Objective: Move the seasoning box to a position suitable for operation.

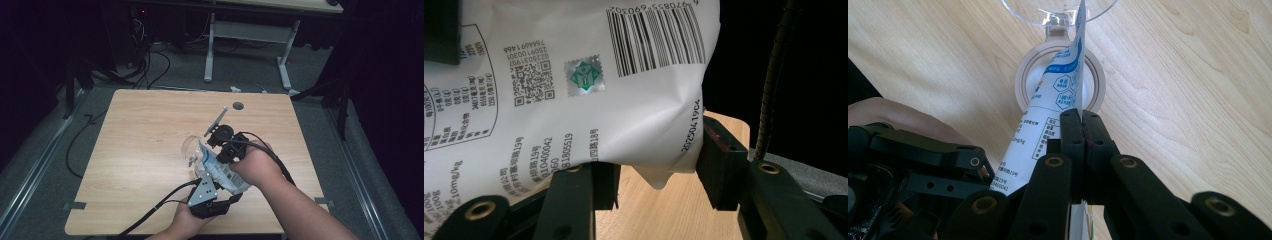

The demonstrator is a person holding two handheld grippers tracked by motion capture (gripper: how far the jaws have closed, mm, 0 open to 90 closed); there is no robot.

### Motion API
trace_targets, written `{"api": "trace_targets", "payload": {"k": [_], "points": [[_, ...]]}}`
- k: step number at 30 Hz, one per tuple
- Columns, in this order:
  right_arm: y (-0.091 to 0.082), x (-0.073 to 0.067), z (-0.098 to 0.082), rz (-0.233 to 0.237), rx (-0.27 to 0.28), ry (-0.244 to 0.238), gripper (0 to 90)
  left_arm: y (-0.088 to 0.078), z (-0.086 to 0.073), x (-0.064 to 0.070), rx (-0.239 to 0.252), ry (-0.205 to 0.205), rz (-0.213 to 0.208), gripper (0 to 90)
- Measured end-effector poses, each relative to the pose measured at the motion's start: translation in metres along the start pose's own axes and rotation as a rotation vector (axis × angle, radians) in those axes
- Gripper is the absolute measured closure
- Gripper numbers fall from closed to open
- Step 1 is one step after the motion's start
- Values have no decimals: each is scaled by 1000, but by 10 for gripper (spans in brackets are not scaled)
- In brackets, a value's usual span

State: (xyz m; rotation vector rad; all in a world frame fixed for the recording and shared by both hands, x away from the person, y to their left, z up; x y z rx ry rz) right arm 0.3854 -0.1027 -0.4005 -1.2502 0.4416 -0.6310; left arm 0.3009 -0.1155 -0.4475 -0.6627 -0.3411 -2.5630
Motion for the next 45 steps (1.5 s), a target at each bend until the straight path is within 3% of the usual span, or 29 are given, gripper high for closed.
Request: {"api": "trace_targets", "payload": {"k": [45], "points": [[-4,0,5,-16,-1,-10,900,2,7,2,23,-5,-2,565]]}}
Point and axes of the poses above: each handheld gripper's, and its own axes: y roughly forward along the jaws, z roughly out of its top, x roughly to its right, the point moved 8 cm from there along y, roughly forward along the jaws, and after that the axes turned 3 degrees about z, right-handed, at the moved point
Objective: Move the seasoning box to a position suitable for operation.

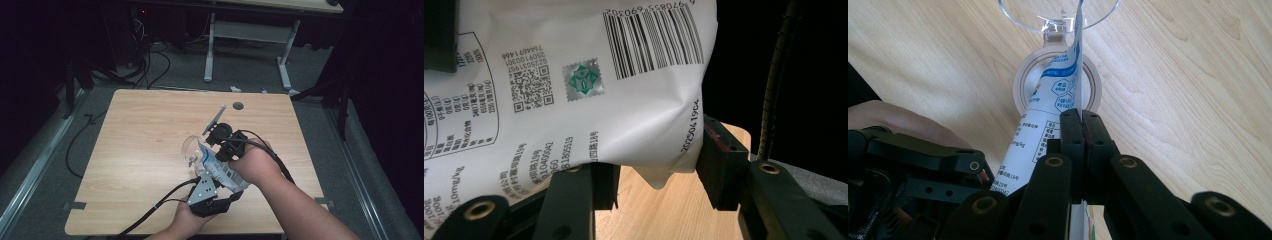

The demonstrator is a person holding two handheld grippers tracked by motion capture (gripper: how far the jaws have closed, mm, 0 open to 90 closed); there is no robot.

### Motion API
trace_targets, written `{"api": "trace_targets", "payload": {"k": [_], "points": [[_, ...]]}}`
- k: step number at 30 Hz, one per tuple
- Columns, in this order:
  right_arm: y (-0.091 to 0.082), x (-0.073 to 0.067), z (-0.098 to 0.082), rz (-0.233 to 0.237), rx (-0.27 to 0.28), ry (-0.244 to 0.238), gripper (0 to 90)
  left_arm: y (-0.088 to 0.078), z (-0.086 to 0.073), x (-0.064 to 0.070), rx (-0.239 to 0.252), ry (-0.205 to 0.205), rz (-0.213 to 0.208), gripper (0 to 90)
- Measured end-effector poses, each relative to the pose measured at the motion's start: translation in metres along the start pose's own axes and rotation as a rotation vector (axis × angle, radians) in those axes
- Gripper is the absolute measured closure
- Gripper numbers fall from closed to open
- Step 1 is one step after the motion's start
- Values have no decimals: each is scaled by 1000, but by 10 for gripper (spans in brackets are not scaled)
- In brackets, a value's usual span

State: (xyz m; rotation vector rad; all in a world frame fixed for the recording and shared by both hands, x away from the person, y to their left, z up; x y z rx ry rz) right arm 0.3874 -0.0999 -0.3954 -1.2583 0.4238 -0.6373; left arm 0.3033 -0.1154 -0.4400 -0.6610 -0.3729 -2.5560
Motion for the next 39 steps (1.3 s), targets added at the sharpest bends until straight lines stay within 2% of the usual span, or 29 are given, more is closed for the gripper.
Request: {"api": "trace_targets", "payload": {"k": [39], "points": [[1,-1,3,-4,5,-14,900,0,2,0,9,-2,0,564]]}}
Point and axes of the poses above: each handheld gripper's, and its own axes: y roughly forward along the jaws, z roughly out of its top, x roughly to its right, the point moved 8 cm from there along y, roughly forward along the jaws, and after that the axes turned 3 degrees about z, right-handed, at the moved point
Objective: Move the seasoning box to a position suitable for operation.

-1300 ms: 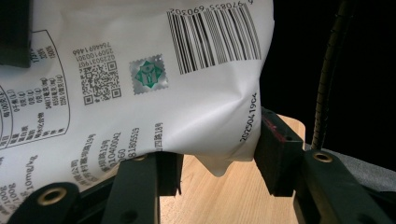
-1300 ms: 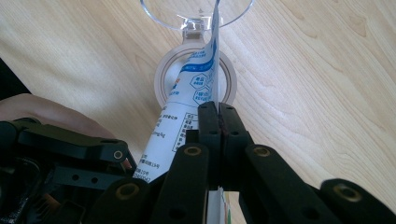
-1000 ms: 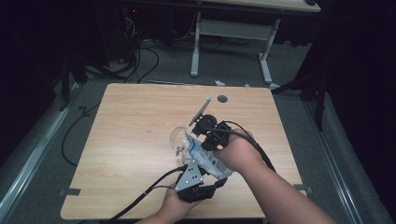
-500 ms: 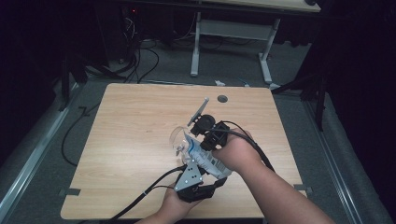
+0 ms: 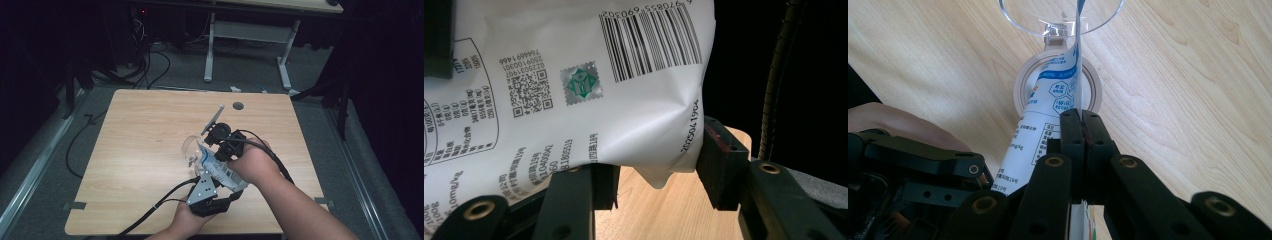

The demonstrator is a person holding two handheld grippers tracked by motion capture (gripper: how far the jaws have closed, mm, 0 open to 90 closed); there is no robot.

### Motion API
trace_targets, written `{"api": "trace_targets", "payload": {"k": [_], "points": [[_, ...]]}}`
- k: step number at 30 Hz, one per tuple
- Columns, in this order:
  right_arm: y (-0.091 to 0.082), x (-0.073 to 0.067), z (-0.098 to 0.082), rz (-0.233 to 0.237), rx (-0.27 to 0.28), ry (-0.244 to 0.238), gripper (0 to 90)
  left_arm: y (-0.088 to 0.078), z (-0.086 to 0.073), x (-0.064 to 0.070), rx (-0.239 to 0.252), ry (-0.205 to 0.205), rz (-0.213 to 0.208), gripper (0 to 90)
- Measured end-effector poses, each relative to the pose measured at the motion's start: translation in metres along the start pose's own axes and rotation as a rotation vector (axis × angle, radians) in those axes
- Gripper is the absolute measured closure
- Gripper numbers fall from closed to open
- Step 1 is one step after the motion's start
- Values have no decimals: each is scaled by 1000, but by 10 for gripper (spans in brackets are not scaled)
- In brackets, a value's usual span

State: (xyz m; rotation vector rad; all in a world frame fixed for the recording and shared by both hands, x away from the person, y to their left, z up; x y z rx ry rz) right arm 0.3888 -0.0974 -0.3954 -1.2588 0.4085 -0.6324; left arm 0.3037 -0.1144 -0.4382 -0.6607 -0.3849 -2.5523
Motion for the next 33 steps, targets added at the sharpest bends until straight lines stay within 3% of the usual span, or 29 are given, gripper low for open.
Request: {"api": "trace_targets", "payload": {"k": [17,33], "points": [[0,-2,-4,9,4,7,900,-8,-7,-2,-30,43,0,566],[1,-4,-9,21,5,14,900,-11,-14,-2,-49,51,1,570]]}}
Point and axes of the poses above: each handheld gripper's, and its own axes: y roughly forward along the jaws, z roughly out of its top, x roughly to its right, the point moved 8 cm from there along y, roughly forward along the jaws, and after that the axes turned 3 degrees about z, right-handed, at the moved point
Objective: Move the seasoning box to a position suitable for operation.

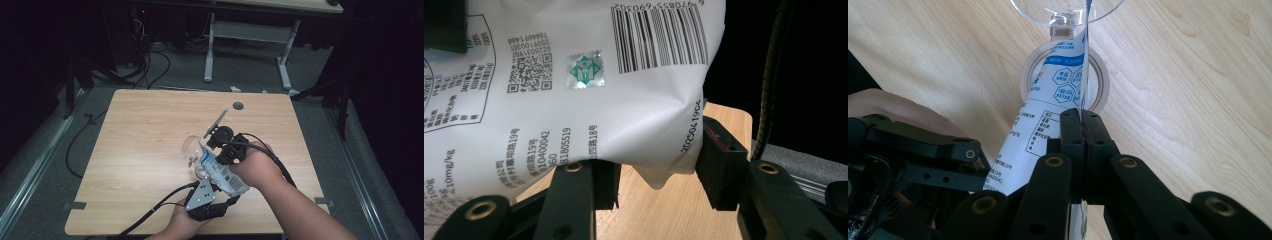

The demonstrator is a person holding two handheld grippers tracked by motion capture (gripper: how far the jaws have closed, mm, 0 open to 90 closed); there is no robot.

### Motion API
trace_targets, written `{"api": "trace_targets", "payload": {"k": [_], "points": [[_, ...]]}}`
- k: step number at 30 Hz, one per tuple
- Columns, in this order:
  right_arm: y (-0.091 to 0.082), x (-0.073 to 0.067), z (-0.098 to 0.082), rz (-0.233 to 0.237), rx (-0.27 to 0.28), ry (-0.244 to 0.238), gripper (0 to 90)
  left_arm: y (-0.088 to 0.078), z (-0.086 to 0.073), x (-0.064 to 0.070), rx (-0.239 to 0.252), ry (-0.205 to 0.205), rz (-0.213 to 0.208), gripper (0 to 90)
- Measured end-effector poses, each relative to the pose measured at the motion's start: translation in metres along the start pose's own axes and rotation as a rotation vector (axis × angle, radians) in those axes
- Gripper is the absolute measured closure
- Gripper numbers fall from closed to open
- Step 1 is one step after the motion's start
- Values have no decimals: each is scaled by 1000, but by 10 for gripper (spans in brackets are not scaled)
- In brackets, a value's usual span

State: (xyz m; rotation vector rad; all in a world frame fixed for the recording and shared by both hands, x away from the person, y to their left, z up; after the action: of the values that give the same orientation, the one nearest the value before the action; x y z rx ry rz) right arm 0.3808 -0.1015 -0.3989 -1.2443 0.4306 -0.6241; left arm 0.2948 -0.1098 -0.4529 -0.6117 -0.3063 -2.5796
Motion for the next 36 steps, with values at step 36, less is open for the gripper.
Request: {"api": "trace_targets", "payload": {"k": [36], "points": [[3,-3,-13,40,-18,27,900,-12,-21,-13,-42,-3,25,587]]}}
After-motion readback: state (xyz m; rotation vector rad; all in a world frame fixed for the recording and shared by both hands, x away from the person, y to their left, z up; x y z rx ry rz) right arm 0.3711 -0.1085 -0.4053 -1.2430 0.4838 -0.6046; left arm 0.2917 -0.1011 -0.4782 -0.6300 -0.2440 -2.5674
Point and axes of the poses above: each handheld gripper's, and its own axes: y roughly forward along the jaws, z roughly out of its top, x roughly to its right, the point moved 8 cm from there along y, roughly forward along the jaws, and after that the axes turned 3 degrees about z, right-handed, at the moved point
